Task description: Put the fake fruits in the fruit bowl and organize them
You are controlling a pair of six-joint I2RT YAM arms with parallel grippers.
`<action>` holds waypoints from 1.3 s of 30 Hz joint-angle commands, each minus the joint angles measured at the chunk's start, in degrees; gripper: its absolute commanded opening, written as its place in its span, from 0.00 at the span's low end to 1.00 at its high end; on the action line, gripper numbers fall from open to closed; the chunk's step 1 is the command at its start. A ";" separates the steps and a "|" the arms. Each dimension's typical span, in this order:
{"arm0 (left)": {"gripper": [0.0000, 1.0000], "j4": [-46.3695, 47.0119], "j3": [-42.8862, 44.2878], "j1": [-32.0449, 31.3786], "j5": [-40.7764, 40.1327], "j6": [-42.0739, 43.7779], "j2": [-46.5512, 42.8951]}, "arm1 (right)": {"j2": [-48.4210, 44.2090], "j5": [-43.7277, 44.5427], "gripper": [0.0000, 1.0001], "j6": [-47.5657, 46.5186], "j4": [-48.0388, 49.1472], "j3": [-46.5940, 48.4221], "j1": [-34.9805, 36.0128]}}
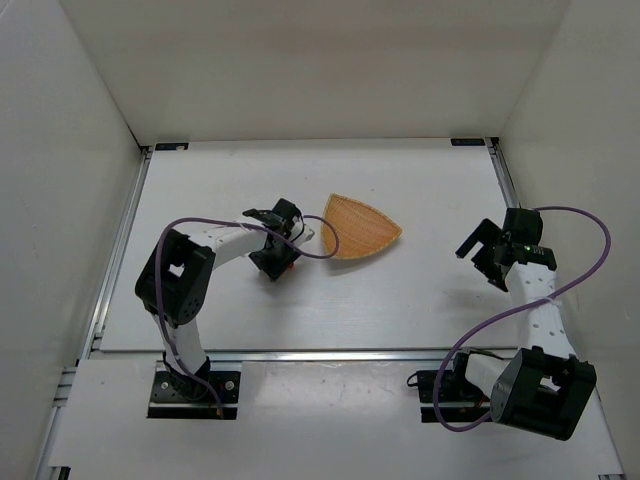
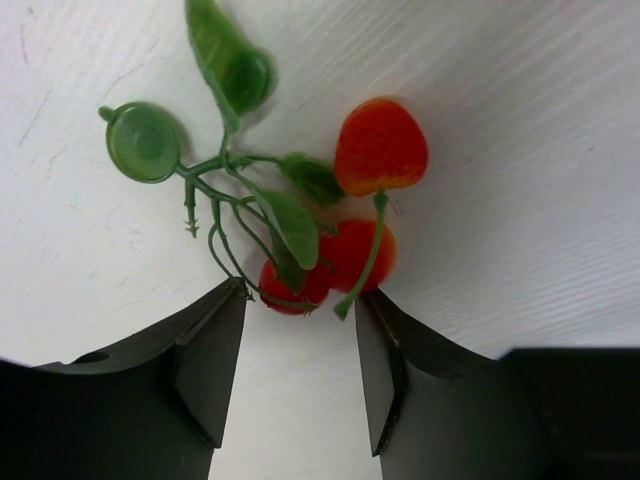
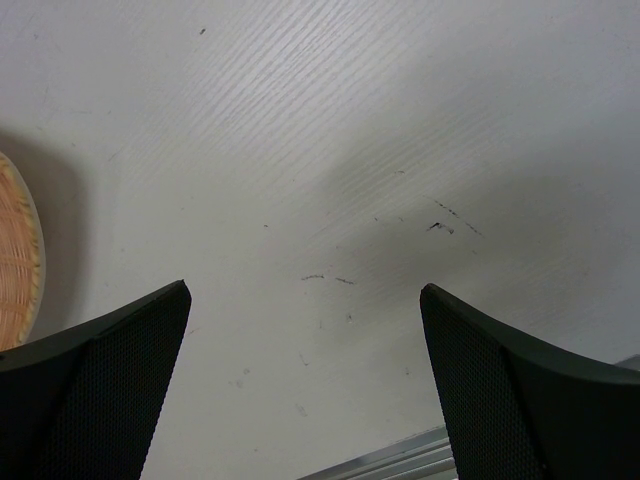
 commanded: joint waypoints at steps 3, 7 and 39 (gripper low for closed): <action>0.55 0.60 2.97 -0.23 3.69 0.52 -1.07 | -0.36 0.51 1.00 -1.19 -0.96 1.88 0.15; 0.51 0.60 3.68 -0.23 3.69 0.52 -0.45 | -0.36 0.51 1.00 -1.19 -1.48 1.89 0.15; 0.28 0.07 7.01 -0.23 2.11 0.43 -1.59 | -0.36 1.56 1.00 -1.72 -2.01 1.89 0.15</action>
